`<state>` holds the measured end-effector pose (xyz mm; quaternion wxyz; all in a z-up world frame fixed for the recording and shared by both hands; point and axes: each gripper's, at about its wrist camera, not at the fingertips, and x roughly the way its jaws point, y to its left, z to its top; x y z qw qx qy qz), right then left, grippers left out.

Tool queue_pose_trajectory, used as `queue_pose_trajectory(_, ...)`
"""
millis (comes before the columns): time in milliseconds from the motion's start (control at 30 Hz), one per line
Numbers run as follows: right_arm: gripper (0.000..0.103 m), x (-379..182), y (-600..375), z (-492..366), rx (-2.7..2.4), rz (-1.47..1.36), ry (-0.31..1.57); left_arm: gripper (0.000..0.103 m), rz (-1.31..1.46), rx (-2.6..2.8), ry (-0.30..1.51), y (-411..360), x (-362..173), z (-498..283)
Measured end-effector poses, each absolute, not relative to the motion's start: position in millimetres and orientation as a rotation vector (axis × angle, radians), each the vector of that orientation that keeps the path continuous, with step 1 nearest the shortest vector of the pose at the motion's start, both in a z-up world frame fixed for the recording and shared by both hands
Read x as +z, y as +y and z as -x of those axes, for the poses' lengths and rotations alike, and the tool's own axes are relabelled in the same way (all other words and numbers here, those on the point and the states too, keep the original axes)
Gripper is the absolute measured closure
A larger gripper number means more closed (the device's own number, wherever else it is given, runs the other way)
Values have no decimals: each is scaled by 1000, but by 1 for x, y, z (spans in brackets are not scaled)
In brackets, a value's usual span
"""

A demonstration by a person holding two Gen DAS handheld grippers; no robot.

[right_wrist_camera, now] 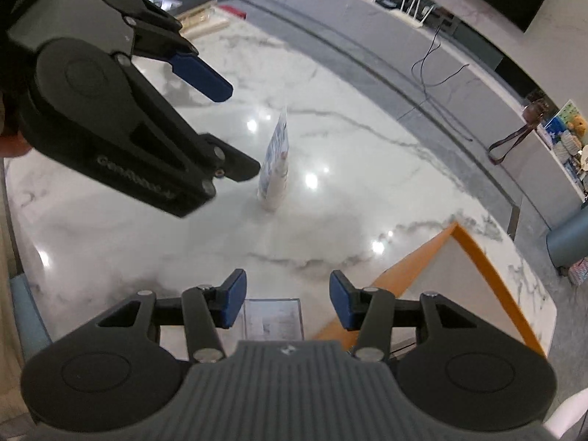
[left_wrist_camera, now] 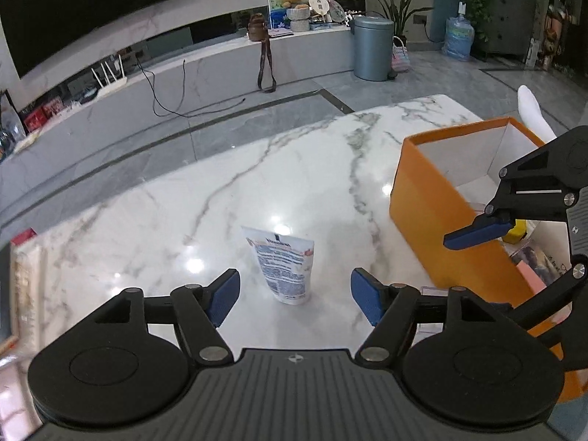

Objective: Organize rigid objects
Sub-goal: 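Grasp the Vaseline tube with the left tool while the right tool grasps the clear cube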

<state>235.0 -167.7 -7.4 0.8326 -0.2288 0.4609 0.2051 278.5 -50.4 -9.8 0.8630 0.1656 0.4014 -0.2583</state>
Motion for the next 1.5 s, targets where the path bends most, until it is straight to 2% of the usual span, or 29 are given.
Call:
queue_pose_trajectory(267,54,-29,-162,-257,442,530,1031,20,-226,-490,846,-50,-44,-302)
queue_pose_trajectory(333,54,-32,-162,-259,442,540,1036,23,-204,-453,839,-50,-47,-306)
queue_pose_trajectory(433,54,-36,-161,-261,447,544,1048,33,-179,-445,834,-48,-49,-310)
queue_pose_trajectory(500,54,-40,-160,-265,450,546,1053,48,-168,-439,832,-43,-49,-310)
queue_pose_trajectory(533,53,-41,-160,-265,451,548,1055,50,-164,-445,834,-41,-48,-311)
queue_pose_trajectory(667,53,-43,-157,-265,440,567,1050,78,-165,-473,856,-32,-44,-310)
queue_pose_trajectory(733,53,-42,-154,-264,442,563,1051,86,-173,-485,866,-28,-43,-309)
queue_pose_trajectory(933,54,-37,-142,-256,490,584,1064,88,-246,-549,875,-14,-36,-291)
queue_pose_trajectory(1367,52,-64,-129,-275,482,711,1310,86,-427,-714,912,1,-35,-235)
queue_pose_trajectory(1500,52,-71,-127,-277,469,712,1354,68,-390,-698,894,3,-35,-234)
